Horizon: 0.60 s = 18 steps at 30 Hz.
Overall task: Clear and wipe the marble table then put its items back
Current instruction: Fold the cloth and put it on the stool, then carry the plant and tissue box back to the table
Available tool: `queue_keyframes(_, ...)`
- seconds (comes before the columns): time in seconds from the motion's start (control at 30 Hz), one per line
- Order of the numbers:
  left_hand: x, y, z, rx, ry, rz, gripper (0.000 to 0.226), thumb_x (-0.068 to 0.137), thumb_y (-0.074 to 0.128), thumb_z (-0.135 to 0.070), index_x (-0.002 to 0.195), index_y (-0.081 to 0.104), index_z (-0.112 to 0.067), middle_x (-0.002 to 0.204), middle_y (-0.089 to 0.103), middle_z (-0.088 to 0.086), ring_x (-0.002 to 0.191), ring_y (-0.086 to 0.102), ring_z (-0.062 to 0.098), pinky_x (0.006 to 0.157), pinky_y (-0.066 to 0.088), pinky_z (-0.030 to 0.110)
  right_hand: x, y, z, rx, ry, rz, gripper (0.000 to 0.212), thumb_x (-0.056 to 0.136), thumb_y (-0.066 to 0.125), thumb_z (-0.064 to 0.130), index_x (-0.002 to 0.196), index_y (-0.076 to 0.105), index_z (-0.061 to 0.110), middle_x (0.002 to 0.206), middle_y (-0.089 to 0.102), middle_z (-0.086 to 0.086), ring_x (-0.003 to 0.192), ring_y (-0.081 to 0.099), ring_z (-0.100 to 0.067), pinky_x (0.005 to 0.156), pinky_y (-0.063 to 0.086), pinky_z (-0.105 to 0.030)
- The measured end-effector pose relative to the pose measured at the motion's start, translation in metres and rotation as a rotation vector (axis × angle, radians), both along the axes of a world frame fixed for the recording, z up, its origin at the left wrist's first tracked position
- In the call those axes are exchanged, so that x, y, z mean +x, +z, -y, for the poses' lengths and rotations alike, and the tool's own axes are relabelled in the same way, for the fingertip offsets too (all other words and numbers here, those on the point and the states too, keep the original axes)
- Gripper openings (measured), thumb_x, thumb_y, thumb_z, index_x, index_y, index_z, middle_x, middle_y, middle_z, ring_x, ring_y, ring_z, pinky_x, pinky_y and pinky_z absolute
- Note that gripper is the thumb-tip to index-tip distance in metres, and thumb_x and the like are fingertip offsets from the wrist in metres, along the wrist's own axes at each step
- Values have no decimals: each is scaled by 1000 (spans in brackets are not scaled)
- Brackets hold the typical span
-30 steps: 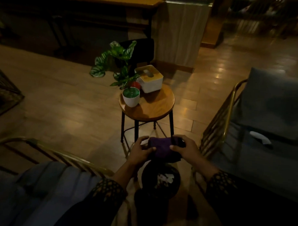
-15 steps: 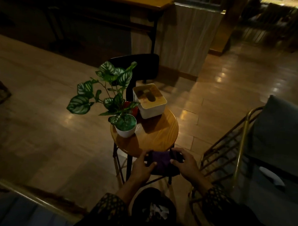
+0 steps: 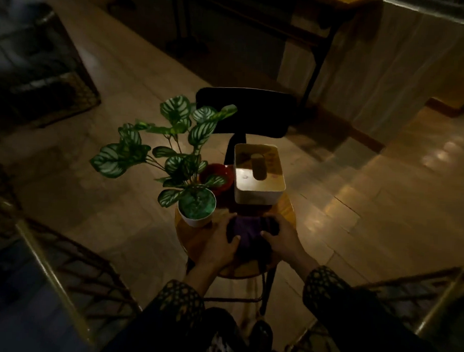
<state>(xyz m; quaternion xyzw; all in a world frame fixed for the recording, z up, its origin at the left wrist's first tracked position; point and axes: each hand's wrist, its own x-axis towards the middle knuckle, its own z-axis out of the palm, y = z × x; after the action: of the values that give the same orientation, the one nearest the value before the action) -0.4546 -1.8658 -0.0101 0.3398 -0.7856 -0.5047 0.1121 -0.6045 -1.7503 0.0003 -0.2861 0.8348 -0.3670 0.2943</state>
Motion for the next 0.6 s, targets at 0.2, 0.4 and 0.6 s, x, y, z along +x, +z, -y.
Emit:
queue_keyframes(0.2,5,-20,-17,-44,95,245,51,90,59,-31,138,44,-27,137,42,8,127,44,26,100,45,41,-35,-31,-7,81,272,-83,48,81,67,41,126,52,37,124,56,2,114,55,-16,94,51,-39)
queue_keyframes(0.4,35,-31,-19,-272,401,252,37,82,48,-37,111,63,-20,115,58,3,106,55,24,81,43,30,-42,-37,-23,-119,197,-105,28,94,58,32,121,56,27,120,53,6,105,55,-13,83,52,-28)
queue_keyframes(0.6,39,-41,-29,-338,379,459,52,81,33,-52,118,57,-23,128,52,4,118,48,31,91,41,44,-77,-8,4,-290,-294,-129,35,96,48,43,126,46,24,125,48,2,111,53,-19,90,53,-46)
